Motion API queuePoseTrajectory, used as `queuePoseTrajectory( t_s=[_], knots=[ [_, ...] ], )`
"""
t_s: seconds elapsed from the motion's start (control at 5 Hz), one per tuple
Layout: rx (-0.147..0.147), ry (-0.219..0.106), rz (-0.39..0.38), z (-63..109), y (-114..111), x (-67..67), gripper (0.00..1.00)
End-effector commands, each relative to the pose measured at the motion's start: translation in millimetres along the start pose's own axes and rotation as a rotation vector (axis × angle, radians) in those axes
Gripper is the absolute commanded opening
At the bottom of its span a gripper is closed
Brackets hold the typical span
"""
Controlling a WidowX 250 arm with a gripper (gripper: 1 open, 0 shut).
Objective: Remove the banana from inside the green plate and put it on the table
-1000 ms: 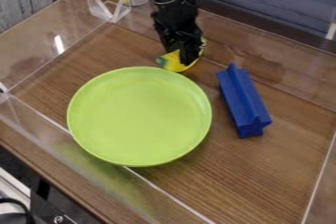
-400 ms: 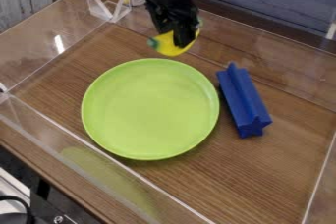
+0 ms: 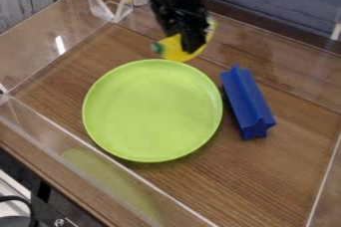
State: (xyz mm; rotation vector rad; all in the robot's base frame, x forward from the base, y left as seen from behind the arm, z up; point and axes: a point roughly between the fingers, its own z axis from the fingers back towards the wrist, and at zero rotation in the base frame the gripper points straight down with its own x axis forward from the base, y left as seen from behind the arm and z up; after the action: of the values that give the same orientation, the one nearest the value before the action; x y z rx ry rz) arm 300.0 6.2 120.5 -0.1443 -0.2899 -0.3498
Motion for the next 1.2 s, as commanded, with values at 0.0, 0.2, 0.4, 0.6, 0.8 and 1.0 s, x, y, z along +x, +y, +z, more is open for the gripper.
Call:
queuePoseTrajectory(
  t_s=[0.0, 0.2, 0.4, 0.6, 0.8, 1.0],
  knots=[
    [-0.007, -0.034, -0.081, 4.8, -39.8, 13.8, 0.0],
    [-0.038, -0.018, -0.137, -9.1, -78.8, 19.8, 0.0],
    [-0.067, -0.003, -0.191, -24.0, -117.5, 23.8, 0.0],
    [-0.096, 0.009, -0.239, -39.1, -152.4, 25.3, 0.0],
    [-0.081, 0.028, -0.185, -31.0, -116.7, 3.8, 0.0],
    [-0.078, 0.046, -0.133, -36.7, -96.5, -22.7, 0.0]
  ],
)
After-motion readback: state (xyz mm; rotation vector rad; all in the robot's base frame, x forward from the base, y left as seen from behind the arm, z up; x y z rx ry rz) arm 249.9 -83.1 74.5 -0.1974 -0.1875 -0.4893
